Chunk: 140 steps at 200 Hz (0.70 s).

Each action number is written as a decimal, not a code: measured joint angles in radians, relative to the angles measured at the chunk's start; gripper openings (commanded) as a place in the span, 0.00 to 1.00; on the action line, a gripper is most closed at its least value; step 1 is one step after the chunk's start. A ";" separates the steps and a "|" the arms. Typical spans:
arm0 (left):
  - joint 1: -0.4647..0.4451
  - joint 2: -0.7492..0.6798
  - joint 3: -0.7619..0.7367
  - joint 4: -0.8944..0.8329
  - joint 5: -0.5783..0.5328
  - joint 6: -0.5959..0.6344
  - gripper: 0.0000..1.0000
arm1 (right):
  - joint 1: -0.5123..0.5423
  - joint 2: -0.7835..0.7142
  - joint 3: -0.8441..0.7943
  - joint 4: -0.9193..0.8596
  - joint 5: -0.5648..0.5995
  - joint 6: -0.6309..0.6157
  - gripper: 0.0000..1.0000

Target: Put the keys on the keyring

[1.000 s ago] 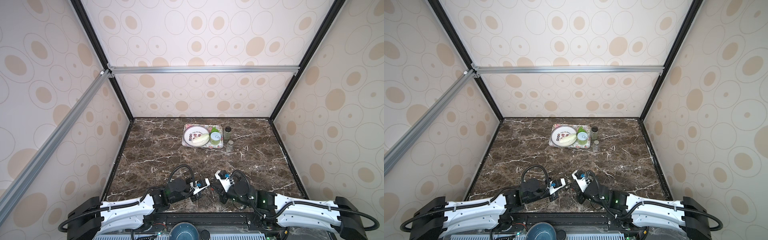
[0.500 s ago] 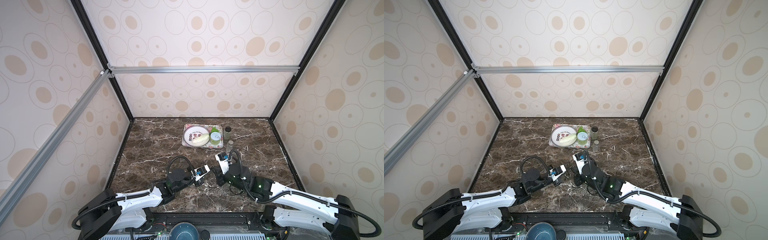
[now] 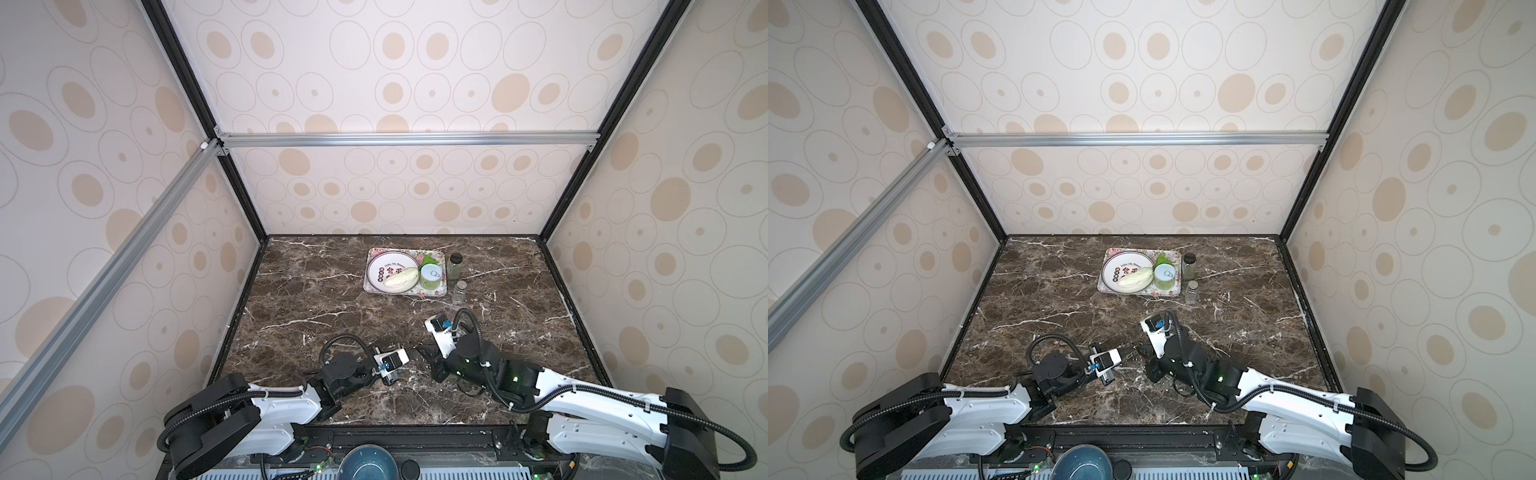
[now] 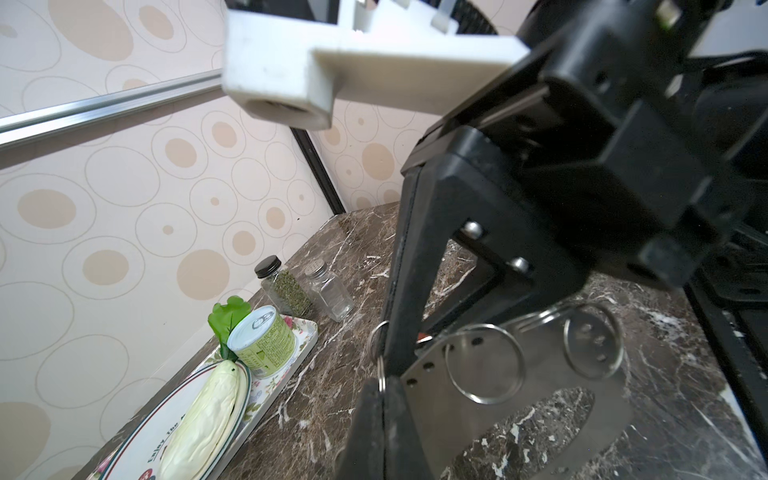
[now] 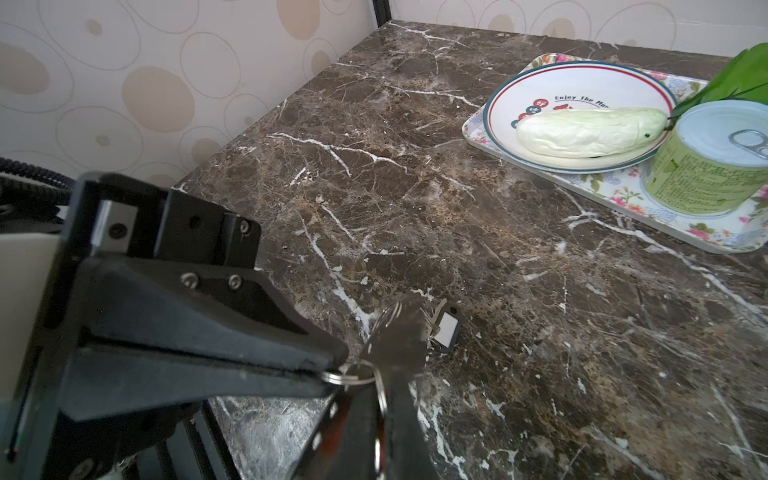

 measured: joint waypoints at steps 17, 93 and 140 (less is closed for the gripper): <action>0.000 0.000 -0.004 0.018 0.011 -0.001 0.00 | 0.000 -0.003 -0.003 0.009 -0.006 -0.001 0.00; 0.000 -0.017 -0.051 0.066 -0.001 -0.001 0.00 | -0.005 0.004 -0.029 0.040 -0.023 0.010 0.27; 0.000 -0.023 -0.063 0.105 -0.044 -0.011 0.00 | -0.013 -0.043 -0.076 0.037 0.031 0.008 0.33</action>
